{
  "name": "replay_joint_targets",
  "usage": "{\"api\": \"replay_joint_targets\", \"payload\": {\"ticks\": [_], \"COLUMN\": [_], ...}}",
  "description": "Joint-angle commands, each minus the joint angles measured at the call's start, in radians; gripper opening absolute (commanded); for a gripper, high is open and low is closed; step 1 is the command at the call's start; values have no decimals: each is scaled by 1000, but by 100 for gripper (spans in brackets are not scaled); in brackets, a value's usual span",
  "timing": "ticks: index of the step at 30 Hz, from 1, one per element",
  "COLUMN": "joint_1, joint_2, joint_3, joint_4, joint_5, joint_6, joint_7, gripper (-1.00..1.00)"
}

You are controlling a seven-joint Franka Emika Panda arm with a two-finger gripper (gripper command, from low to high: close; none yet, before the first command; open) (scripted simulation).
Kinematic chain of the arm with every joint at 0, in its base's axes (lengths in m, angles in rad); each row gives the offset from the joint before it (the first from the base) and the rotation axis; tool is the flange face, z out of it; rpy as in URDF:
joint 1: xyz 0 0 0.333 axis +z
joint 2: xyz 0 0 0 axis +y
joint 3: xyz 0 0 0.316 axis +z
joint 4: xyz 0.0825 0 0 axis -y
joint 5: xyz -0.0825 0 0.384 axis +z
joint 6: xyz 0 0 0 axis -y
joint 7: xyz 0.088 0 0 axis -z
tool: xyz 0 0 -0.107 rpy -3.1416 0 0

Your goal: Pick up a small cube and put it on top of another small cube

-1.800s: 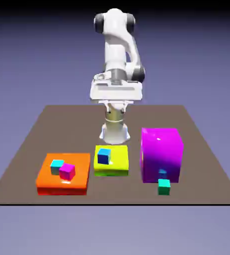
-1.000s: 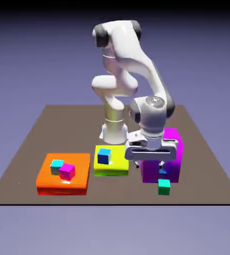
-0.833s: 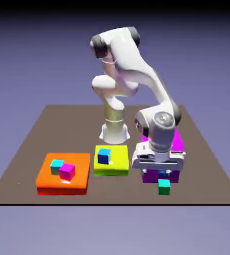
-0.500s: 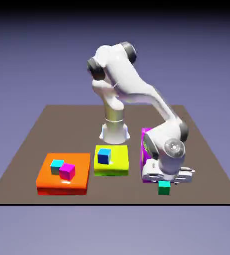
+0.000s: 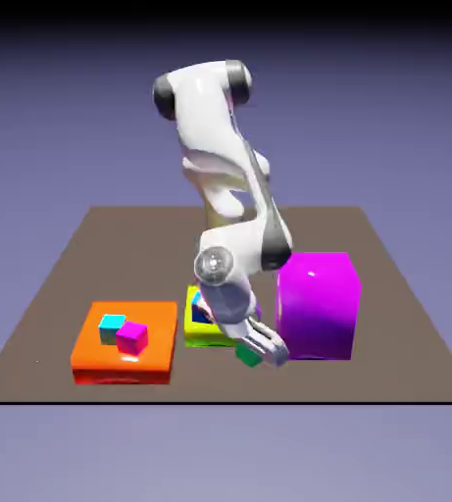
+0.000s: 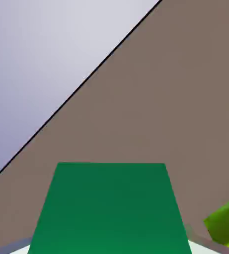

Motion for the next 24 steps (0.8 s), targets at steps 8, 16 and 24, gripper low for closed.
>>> {"api": "replay_joint_targets", "payload": {"ticks": [8, 16, 24], "joint_1": [-201, -240, -267], "joint_2": [-262, -201, -346], "joint_3": [-225, -254, -298], "joint_4": [-192, -259, -254], "joint_5": [346, 563, 459], "joint_6": [121, 310, 160], "joint_7": [220, 207, 290], "gripper": [-100, -100, 100]}}
